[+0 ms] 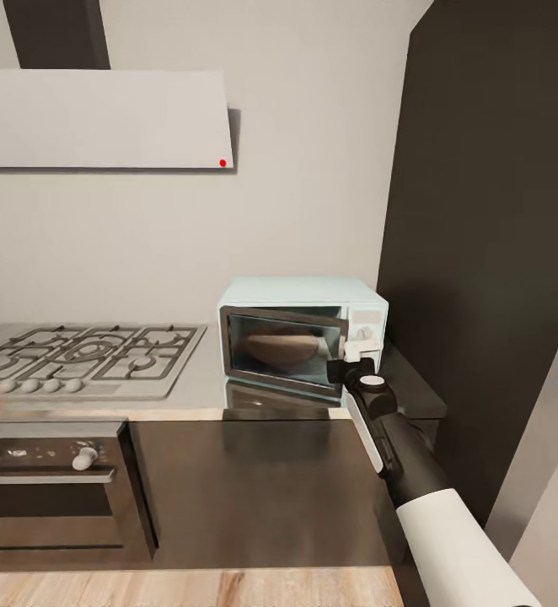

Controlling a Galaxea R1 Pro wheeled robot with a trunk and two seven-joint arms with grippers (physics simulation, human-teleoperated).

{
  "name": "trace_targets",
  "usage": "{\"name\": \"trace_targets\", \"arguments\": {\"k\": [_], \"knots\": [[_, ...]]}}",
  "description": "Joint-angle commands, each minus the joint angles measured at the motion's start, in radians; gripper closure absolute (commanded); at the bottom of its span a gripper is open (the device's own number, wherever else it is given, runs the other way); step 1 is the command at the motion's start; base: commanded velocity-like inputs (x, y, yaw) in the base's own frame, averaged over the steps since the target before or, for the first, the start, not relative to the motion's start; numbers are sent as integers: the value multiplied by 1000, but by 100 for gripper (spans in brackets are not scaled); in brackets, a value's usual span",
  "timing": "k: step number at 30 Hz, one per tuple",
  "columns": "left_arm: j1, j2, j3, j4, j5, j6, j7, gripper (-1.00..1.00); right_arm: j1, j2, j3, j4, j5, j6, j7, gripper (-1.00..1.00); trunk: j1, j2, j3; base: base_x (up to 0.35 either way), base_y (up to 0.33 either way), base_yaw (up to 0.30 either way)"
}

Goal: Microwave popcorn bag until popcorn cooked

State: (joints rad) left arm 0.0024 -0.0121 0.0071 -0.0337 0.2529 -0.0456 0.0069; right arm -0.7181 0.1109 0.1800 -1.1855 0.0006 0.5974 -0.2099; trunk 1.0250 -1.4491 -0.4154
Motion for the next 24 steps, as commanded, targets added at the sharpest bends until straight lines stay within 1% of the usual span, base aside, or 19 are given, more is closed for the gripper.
{"name": "trace_targets", "arguments": {"k": [1,16,24], "knots": [[1,0,1,-2,5,-1,1,-100,-1,0,-59,-2,39,12,-11,100,0,-1,-1,0,0,0],[1,0,1,-2,5,-1,1,-100,-1,0,-59,-2,41,12,-9,100,0,-1,-1,0,0,0],[1,0,2,-2,5,-1,1,-100,-1,0,-59,-3,40,12,-9,100,0,-1,-1,-78,63,0]]}}
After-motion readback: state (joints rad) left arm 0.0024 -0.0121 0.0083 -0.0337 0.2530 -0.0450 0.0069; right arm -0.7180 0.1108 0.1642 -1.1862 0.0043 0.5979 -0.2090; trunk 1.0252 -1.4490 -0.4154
